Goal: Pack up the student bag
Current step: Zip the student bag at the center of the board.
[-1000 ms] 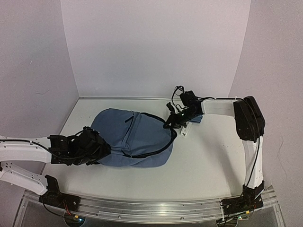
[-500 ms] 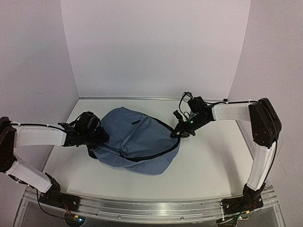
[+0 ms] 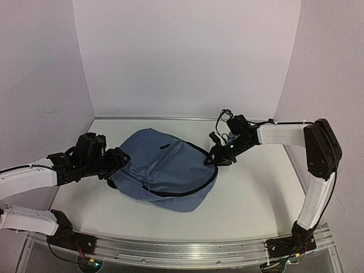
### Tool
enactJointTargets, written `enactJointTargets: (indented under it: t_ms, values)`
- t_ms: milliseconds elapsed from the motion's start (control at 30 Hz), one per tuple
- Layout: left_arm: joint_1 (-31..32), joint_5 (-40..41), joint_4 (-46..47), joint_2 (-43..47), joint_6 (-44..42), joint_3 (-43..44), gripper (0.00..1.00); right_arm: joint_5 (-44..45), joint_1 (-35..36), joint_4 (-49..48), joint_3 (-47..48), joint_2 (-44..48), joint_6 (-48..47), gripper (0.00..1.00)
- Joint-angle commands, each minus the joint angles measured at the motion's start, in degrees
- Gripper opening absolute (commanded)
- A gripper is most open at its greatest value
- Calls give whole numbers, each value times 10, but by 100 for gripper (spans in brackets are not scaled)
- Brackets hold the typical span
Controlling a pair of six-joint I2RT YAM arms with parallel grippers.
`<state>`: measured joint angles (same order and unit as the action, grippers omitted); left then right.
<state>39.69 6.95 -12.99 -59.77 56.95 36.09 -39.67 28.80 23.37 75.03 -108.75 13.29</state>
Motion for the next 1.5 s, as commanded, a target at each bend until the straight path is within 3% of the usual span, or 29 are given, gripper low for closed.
enactJointTargets:
  t_ms: [0, 233, 433, 700, 1100, 1467]
  values:
    - [4, -7, -33, -4, -4, -6, 68, 36, 3, 42, 60, 67, -73, 52]
    - [5, 44, -65, 53, 56, -34, 68, 113, 104, 85, 116, 116, -128, 60]
    - [5, 50, -62, 13, 79, -28, 77, 148, 205, 111, 204, 58, -128, 58]
    - [5, 52, 30, 35, 139, -87, 77, 207, 337, 123, 290, -45, -144, 56]
    - [5, 54, 27, 47, 134, -85, 77, 259, 373, 127, 389, -169, -108, 45]
    - [5, 60, 12, 71, 132, -88, 77, 282, 373, 127, 422, -216, -81, 40]
